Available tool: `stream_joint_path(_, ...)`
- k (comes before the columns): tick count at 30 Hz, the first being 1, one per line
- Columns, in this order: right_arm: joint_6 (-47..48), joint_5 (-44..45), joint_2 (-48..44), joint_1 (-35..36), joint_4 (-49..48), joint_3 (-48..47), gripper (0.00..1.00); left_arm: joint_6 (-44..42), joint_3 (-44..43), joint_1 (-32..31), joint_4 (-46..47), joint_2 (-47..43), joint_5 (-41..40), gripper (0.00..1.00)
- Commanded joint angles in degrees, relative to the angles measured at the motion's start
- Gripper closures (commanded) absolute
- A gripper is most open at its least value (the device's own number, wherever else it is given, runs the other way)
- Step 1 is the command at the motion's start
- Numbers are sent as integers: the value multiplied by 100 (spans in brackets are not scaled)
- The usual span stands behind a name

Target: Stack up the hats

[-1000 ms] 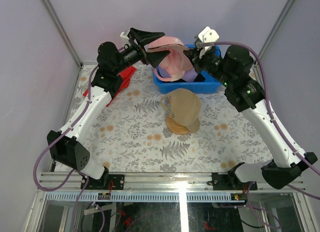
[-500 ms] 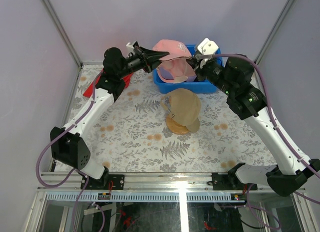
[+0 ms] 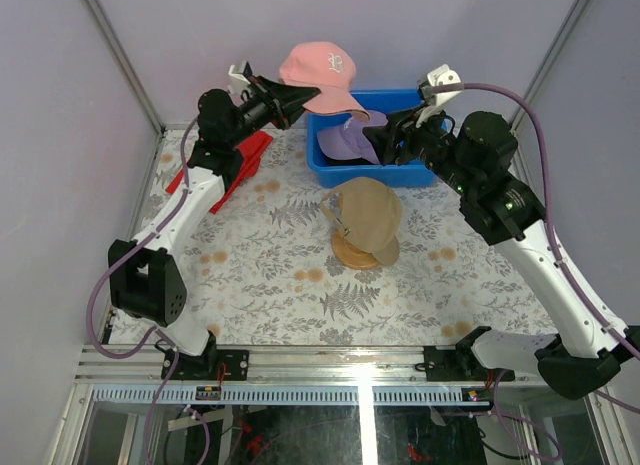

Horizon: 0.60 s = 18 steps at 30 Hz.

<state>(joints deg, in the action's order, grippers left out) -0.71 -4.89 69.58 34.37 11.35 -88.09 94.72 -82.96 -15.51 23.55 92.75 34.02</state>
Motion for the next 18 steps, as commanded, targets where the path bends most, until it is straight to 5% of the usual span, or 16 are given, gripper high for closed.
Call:
stream_joint_path(1,-1638,144,-108,22,-198,-272,36,-1020,-239,134,1130,-175,-327,100)
stream_joint_path(6,-3927,-774,368,-155,-138,-626,35,-1278,233,136,2082,-435,-660,100)
stream_joint_path(10,-6379,-1966,433,-757,-1962,315,35,-1403,386,163,2422,-546,-586,100)
stream_joint_path(18,-9837,-2392,885,-1230,-4918,1319,37,-1539,702,257,3052,-731,-298,100)
